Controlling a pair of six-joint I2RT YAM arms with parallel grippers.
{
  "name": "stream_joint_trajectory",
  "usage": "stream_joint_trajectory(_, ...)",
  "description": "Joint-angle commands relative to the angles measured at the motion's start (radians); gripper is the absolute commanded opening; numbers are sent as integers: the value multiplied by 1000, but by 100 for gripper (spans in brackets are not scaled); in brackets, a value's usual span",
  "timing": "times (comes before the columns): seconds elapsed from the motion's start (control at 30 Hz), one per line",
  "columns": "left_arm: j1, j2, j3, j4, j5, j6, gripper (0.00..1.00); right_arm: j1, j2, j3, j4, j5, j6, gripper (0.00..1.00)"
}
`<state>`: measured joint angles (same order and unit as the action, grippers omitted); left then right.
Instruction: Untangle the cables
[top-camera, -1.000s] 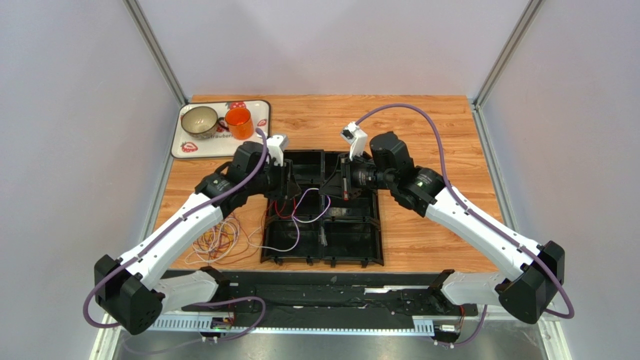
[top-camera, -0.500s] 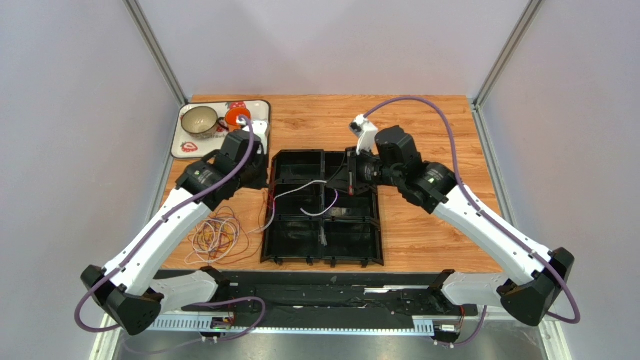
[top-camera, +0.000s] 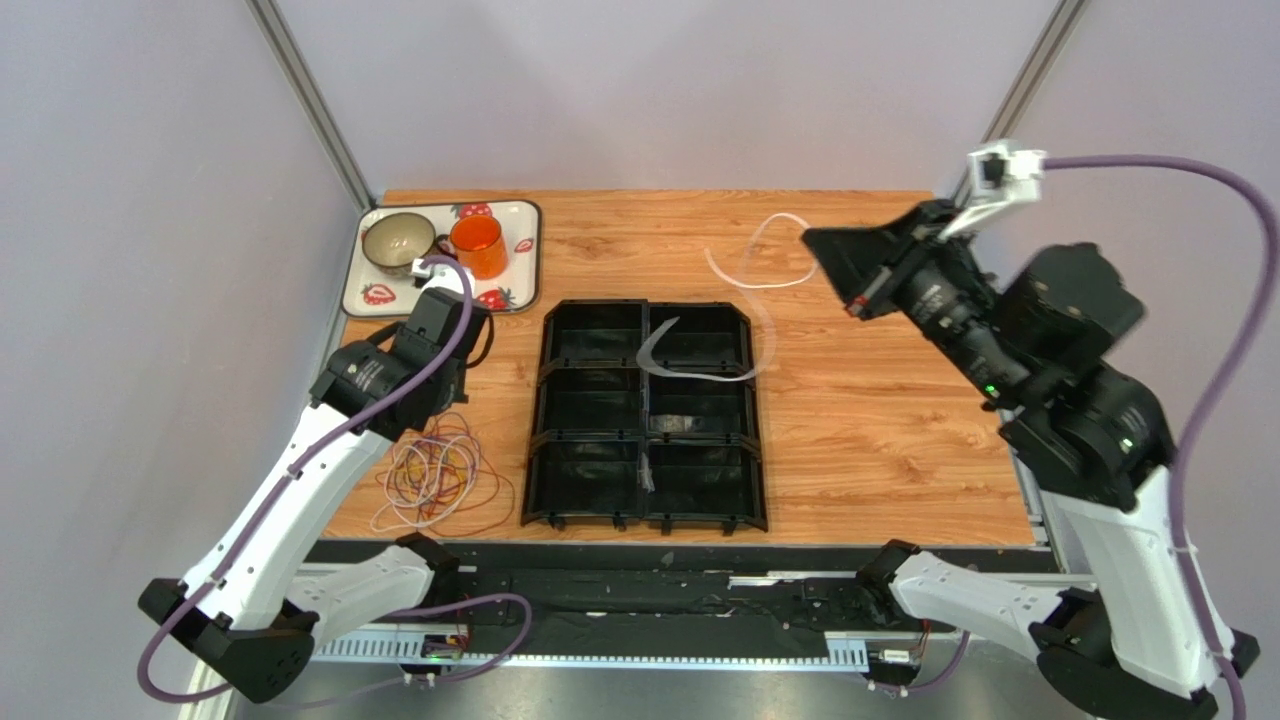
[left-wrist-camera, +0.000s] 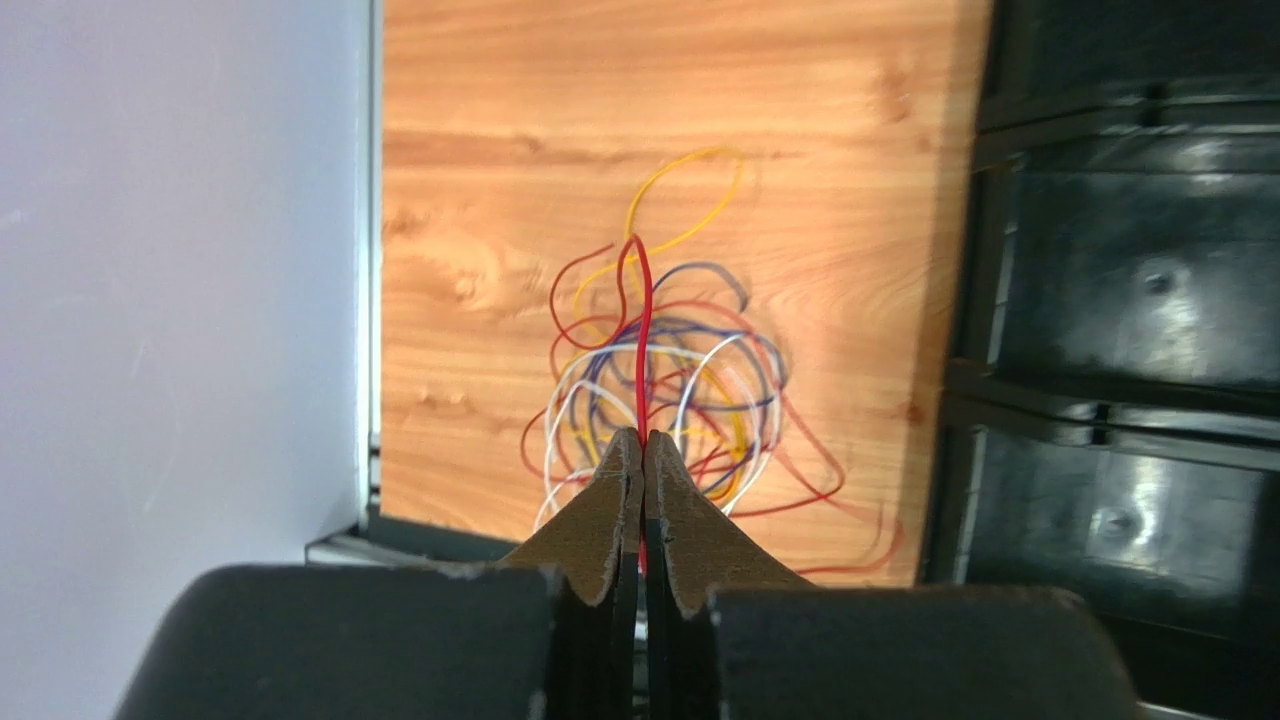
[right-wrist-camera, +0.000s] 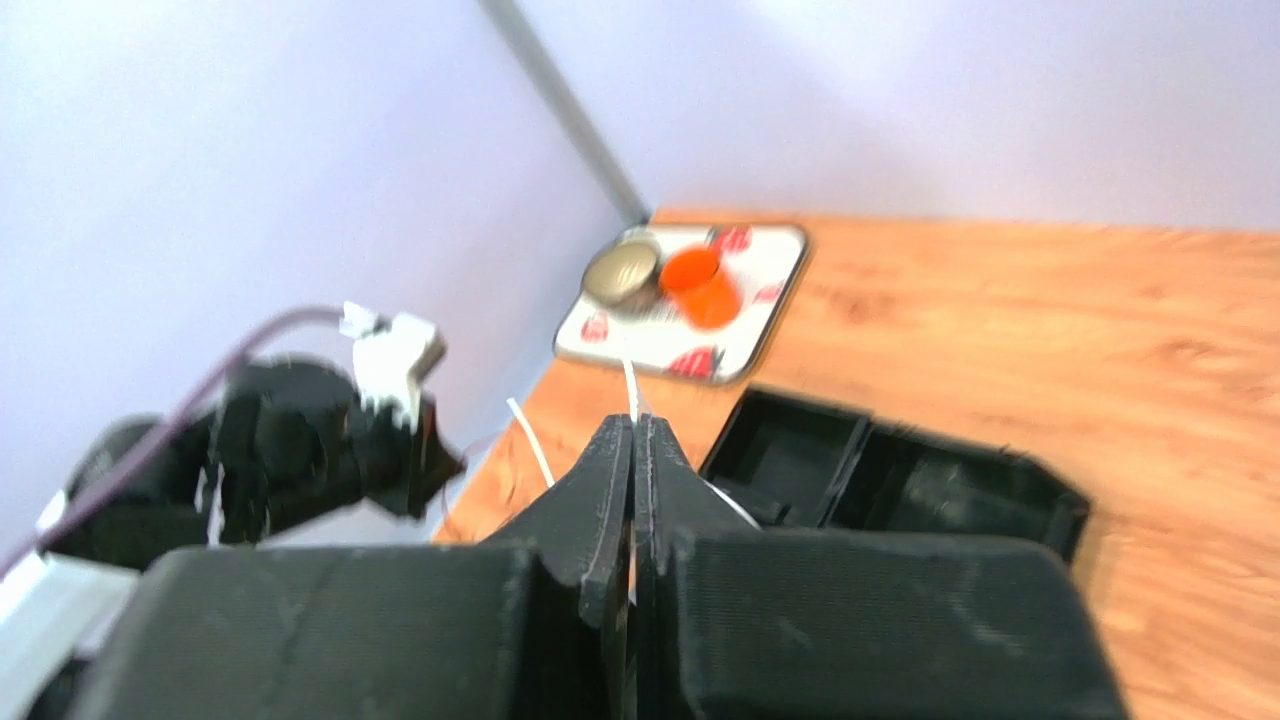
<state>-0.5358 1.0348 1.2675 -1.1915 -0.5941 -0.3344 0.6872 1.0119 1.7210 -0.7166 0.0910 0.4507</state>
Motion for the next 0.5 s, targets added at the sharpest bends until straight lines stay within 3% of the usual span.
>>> stream_joint_trajectory(0.0,42,-71,-46,16,-4,32,0,-2,-51,58,63,187,-40,0)
stream_joint_trajectory(0.23,56,-93,-123,58,69,5,0,-2,-10,91,71,202,-89,0)
stream_joint_trajectory(0.47,54,-176,-224,162,2,-12,0,-2,13,17,104,214,-92,0)
